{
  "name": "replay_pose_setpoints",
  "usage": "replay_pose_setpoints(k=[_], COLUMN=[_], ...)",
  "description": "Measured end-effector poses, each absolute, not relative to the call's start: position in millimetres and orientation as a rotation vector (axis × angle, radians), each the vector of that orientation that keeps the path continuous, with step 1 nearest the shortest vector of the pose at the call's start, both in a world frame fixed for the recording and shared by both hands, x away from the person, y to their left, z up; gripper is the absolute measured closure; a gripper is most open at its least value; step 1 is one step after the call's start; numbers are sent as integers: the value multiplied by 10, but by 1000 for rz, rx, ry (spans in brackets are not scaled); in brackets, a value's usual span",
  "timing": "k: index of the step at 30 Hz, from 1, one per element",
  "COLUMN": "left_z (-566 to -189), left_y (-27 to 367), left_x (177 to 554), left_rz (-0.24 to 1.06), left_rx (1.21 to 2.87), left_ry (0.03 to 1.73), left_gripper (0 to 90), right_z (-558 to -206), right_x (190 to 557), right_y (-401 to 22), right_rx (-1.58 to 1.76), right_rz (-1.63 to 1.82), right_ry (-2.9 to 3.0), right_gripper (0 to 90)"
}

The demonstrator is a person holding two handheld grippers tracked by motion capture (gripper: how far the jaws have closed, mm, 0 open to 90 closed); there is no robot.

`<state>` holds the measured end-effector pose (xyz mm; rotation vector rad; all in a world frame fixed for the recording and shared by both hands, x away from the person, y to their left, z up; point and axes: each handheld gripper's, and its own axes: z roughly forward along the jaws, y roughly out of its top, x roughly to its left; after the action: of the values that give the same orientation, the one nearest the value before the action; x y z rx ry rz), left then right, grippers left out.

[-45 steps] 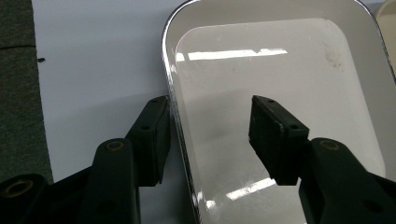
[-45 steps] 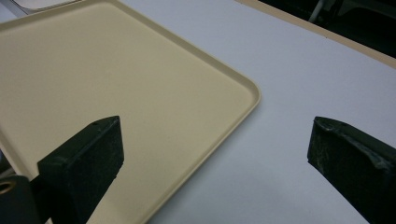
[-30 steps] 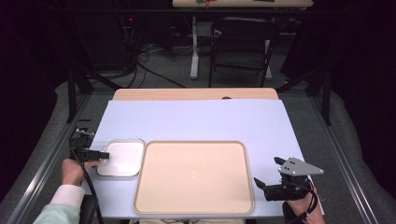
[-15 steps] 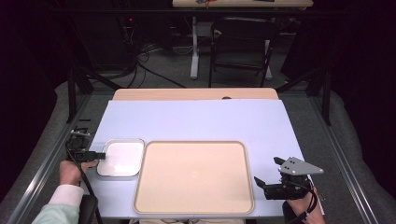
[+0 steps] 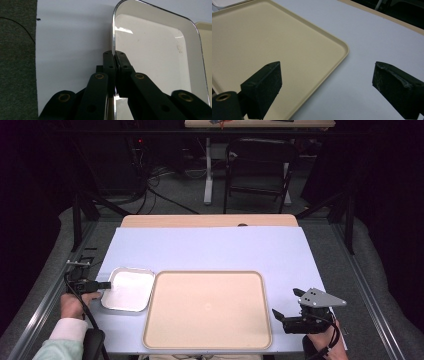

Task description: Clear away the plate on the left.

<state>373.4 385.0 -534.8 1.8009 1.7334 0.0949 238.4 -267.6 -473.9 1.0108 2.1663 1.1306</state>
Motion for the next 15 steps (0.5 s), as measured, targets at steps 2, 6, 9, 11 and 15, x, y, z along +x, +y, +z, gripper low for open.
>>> replay_pose_setpoints(k=[2, 6, 9, 11, 15], left_z=[-5331, -5293, -5246, -5210, -5175], left_y=[3852, 3858, 3873, 3898, 3891], left_x=[3722, 3701, 3675, 3646, 3618], left_rz=[108, 132, 163, 179, 194], left_rx=[1795, 1794, 1787, 1763, 1755], left_ry=[1732, 1724, 1715, 1709, 1697], left_gripper=[881, 882, 882, 882, 881], right_z=[-4739, -4738, -4736, -4736, -4728], right_x=[2387, 2393, 2406, 2412, 2438], right_y=[-2675, -2672, -2671, -2664, -2646], right_rx=[1013, 1027, 1041, 1050, 1077], right_rz=[1127, 1119, 1110, 1098, 1077], right_ry=[2167, 2169, 2164, 2163, 2156], right_gripper=[83, 80, 38, 12, 0])
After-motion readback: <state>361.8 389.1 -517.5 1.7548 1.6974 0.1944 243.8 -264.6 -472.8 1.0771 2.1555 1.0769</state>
